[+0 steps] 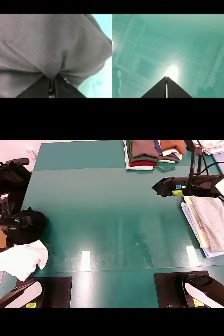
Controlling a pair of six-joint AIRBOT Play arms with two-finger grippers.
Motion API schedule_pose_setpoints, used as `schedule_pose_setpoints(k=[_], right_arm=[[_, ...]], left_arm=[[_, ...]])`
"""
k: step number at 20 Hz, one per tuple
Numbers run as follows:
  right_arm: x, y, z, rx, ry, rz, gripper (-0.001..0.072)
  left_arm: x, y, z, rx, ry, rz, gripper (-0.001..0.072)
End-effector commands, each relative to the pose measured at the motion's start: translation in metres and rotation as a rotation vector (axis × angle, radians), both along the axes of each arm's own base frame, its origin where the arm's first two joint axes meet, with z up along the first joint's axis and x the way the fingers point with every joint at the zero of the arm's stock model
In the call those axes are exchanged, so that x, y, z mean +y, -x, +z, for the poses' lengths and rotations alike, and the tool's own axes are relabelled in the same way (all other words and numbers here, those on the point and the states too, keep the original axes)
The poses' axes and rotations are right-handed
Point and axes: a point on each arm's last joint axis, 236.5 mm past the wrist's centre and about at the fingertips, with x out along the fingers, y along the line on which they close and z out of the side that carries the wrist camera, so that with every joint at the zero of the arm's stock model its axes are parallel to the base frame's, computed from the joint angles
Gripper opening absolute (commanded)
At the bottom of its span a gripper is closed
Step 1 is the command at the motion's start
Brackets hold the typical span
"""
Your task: Fold the shirts.
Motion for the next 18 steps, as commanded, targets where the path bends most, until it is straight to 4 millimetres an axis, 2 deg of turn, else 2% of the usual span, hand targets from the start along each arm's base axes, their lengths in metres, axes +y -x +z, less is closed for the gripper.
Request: schedule_pose_setpoints(k=[1,2,4,5,6,7,8,10,12,14,16,18], right_arm=[[0.001,0.0,0.014,-0.021,-0.002,0.006,0.0016],[0.001,-0.001,0.028,-0.048,-0.006,0.01,0.0016],[0.001,-0.004,0.066,-0.13,-0.015,0.009,0.0016],[0.001,-0.005,0.09,-0.183,-0.025,0.008,0.0015],[-0.001,-0.006,0.111,-0.231,-0.028,0.004,0.0016],[-0.005,-0.006,0.132,-0.283,-0.017,-0.005,0.0016],[-0.01,-0.006,0.149,-0.327,-0.003,-0.015,0.0016],[-0.022,-0.003,0.181,-0.408,0.038,-0.04,0.0016],[-0.033,0.0,0.207,-0.463,0.043,-0.067,0.0016],[-0.049,0.0,0.223,-0.481,0.053,-0.104,0.0016],[-0.062,0.0,0.228,-0.464,0.073,-0.127,0.0016],[-0.068,-0.002,0.227,-0.434,0.09,-0.132,0.0016]], left_arm=[[0.005,-0.021,0.053,-0.115,-0.036,0.0,0.0027],[0.002,-0.033,0.098,-0.204,-0.076,-0.036,0.0027],[-0.02,-0.047,0.204,-0.427,-0.147,-0.106,0.0026],[-0.038,-0.047,0.259,-0.548,-0.173,-0.15,0.0025],[-0.058,-0.043,0.305,-0.648,-0.185,-0.197,0.0025],[-0.083,-0.036,0.345,-0.732,-0.183,-0.254,0.0025],[-0.109,-0.027,0.375,-0.785,-0.168,-0.32,0.0025],[-0.159,-0.013,0.413,-0.881,-0.122,-0.451,0.0025],[-0.205,-0.006,0.424,-0.935,-0.062,-0.569,0.0024],[-0.258,-0.006,0.409,-0.899,0.016,-0.692,0.0025],[-0.323,-0.008,0.373,-0.804,0.093,-0.832,0.0025],[-0.396,-0.003,0.322,-0.676,0.149,-0.985,0.0026]])
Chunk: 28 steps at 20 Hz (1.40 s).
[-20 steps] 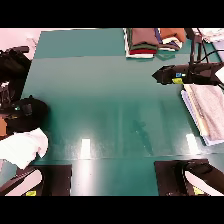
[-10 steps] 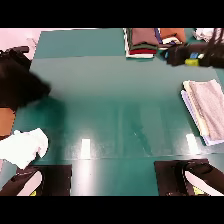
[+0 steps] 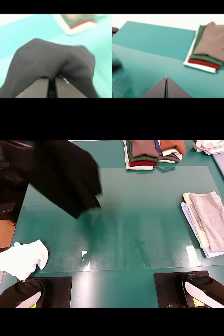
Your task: Fold the shirts.
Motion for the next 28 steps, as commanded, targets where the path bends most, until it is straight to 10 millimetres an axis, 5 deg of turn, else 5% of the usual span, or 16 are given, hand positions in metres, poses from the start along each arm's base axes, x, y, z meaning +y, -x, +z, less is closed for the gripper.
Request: schedule_pose_setpoints(k=[1,3,4,5,7,11,14,20,24,28], right_arm=[[-0.013,0.001,0.003,0.043,0.029,-0.021,0.0015],[-0.011,-0.003,-0.006,0.086,0.041,-0.013,0.0016],[-0.01,-0.006,-0.013,0.104,0.043,-0.01,0.0015],[-0.009,-0.009,-0.018,0.119,0.042,-0.007,0.0016],[-0.009,-0.011,-0.031,0.149,0.044,-0.005,0.0016],[-0.008,-0.013,-0.04,0.171,0.046,-0.004,0.0016],[-0.008,-0.013,-0.039,0.171,0.045,-0.005,0.0016],[-0.008,-0.012,-0.041,0.179,0.048,-0.003,0.0016],[-0.009,-0.008,-0.047,0.206,0.057,0.001,0.0016],[-0.008,-0.007,-0.05,0.219,0.06,0.004,0.0016]], left_arm=[[-0.122,0.023,-0.07,0.152,-0.071,-0.26,0.0027],[-0.176,0.034,-0.126,0.215,-0.164,-0.369,0.0102],[-0.194,0.035,-0.147,0.24,-0.18,-0.391,0.0453],[-0.202,0.03,-0.162,0.263,-0.182,-0.388,0.0564],[-0.192,0.008,-0.18,0.305,-0.184,-0.33,0.0565],[-0.119,-0.065,-0.202,0.41,-0.109,-0.111,0.0567],[-0.095,-0.098,-0.245,0.573,0.012,-0.052,0.0568],[-0.123,-0.105,-0.342,0.817,0.131,-0.093,0.0568],[-0.14,-0.119,-0.358,0.827,0.243,-0.079,0.0568],[-0.16,-0.125,-0.346,0.795,0.348,-0.141,0.0525]])
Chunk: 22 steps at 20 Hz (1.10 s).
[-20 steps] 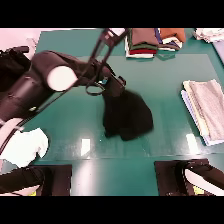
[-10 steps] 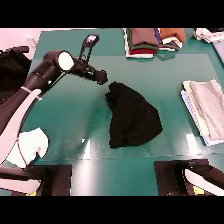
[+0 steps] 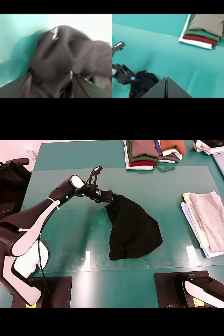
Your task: Fold the shirts.
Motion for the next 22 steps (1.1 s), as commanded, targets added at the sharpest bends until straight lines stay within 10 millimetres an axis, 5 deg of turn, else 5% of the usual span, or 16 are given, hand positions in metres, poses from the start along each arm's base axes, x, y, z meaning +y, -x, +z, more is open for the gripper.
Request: schedule_pose_setpoints(k=[1,3,4,7,11,12,13,14,15,18,22], right_arm=[[0.001,0.002,-0.006,0.027,0.006,0.005,0.0016],[0.001,0.002,-0.012,0.047,0.009,0.008,0.0016],[0.001,0.004,-0.019,0.068,0.013,0.01,0.0015],[-0.006,0.014,-0.077,0.215,0.015,-0.016,0.0016],[-0.026,0.053,-0.216,0.558,-0.024,-0.118,0.0018],[-0.027,0.067,-0.252,0.651,-0.034,-0.131,0.0073],[-0.02,0.08,-0.289,0.742,-0.06,-0.126,0.0325],[-0.008,0.09,-0.321,0.822,-0.111,-0.119,0.0496],[0.007,0.094,-0.344,0.87,-0.175,-0.113,0.0505],[0.05,0.076,-0.39,0.887,-0.285,-0.105,0.0505],[0.082,0.038,-0.411,0.857,-0.259,-0.077,0.0504]], left_arm=[[-0.014,-0.009,0.006,-0.021,0.091,0.013,0.0406],[-0.012,-0.012,0.007,-0.027,0.092,0.022,0.0065],[-0.008,-0.014,0.009,-0.03,0.091,0.026,0.0028],[0.028,-0.021,0.035,-0.071,0.053,0.026,0.0026],[0.119,-0.033,0.092,-0.252,-0.182,0.06,0.0026],[0.135,-0.029,0.105,-0.282,-0.228,0.057,0.0026],[0.145,-0.025,0.115,-0.298,-0.261,0.053,0.0027],[0.151,-0.021,0.121,-0.313,-0.29,0.045,0.0027],[0.153,-0.017,0.123,-0.314,-0.304,0.038,0.0027],[0.154,-0.01,0.122,-0.295,-0.308,0.023,0.0027],[0.153,-0.006,0.12,-0.277,-0.313,0.01,0.0027]])
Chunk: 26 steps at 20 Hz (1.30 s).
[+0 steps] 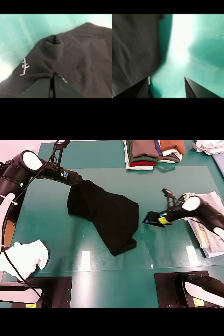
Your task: Fold the shirts.
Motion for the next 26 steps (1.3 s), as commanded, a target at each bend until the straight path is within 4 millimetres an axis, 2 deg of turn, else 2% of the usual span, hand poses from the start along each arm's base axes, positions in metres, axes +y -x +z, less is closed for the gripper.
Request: schedule_pose_setpoints(k=[1,2,3,5,7,8,9,11,13,14,16,17,18,19,20,22,24,26], right_arm=[[0.032,-0.027,-0.026,-0.004,-0.021,0.0,0.0503],[0.04,-0.034,-0.028,0.0,-0.023,0.016,0.05],[0.048,-0.039,-0.029,0.0,-0.023,0.039,0.0443],[0.06,-0.047,-0.033,-0.009,0.004,0.103,0.0232],[0.062,-0.054,-0.027,-0.04,0.054,0.169,0.0016],[0.057,-0.059,-0.015,-0.065,0.086,0.202,0.0015],[0.048,-0.064,0.004,-0.102,0.132,0.235,0.0015],[0.018,-0.079,0.07,-0.229,0.241,0.268,0.0015],[-0.009,-0.088,0.166,-0.408,0.283,0.225,0.0015],[-0.018,-0.085,0.22,-0.511,0.271,0.188,0.0015],[-0.035,-0.067,0.309,-0.69,0.262,0.133,0.0015],[-0.041,-0.054,0.342,-0.756,0.26,0.116,0.0015],[-0.044,-0.039,0.371,-0.818,0.255,0.106,0.0014],[-0.046,-0.026,0.391,-0.864,0.251,0.099,0.0014],[-0.048,-0.014,0.407,-0.895,0.246,0.091,0.0014],[-0.05,0.0,0.422,-0.91,0.231,0.069,0.0014],[-0.05,-0.001,0.414,-0.883,0.227,0.064,0.0014],[-0.049,-0.008,0.38,-0.79,0.23,0.066,0.0014]], left_arm=[[0.005,0.005,-0.001,0.011,-0.024,-0.005,0.0027],[0.005,0.005,-0.001,0.011,-0.024,-0.005,0.0027],[0.005,0.004,-0.001,0.01,-0.024,-0.005,0.0027],[0.005,0.005,-0.001,0.011,-0.024,-0.005,0.0027],[0.008,0.004,0.001,0.0,-0.037,-0.003,0.0027],[0.014,0.004,0.009,-0.025,-0.06,0.001,0.0027],[0.022,0.004,0.026,-0.075,-0.082,0.02,0.0027],[0.043,0.009,0.088,-0.248,-0.126,0.058,0.0027],[0.061,0.031,0.171,-0.444,-0.145,0.093,0.0027],[0.068,0.049,0.215,-0.537,-0.13,0.107,0.0027],[0.075,0.089,0.282,-0.68,-0.086,0.123,0.0027],[0.078,0.109,0.307,-0.736,-0.062,0.124,0.0027],[0.08,0.123,0.322,-0.771,-0.054,0.122,0.0027],[0.081,0.136,0.329,-0.786,-0.045,0.119,0.0027],[0.079,0.142,0.327,-0.771,-0.039,0.105,0.0027],[0.067,0.145,0.302,-0.683,-0.036,0.046,0.0027],[0.049,0.139,0.26,-0.558,-0.015,-0.007,0.0027],[0.026,0.132,0.204,-0.428,-0.037,-0.075,0.0026]])
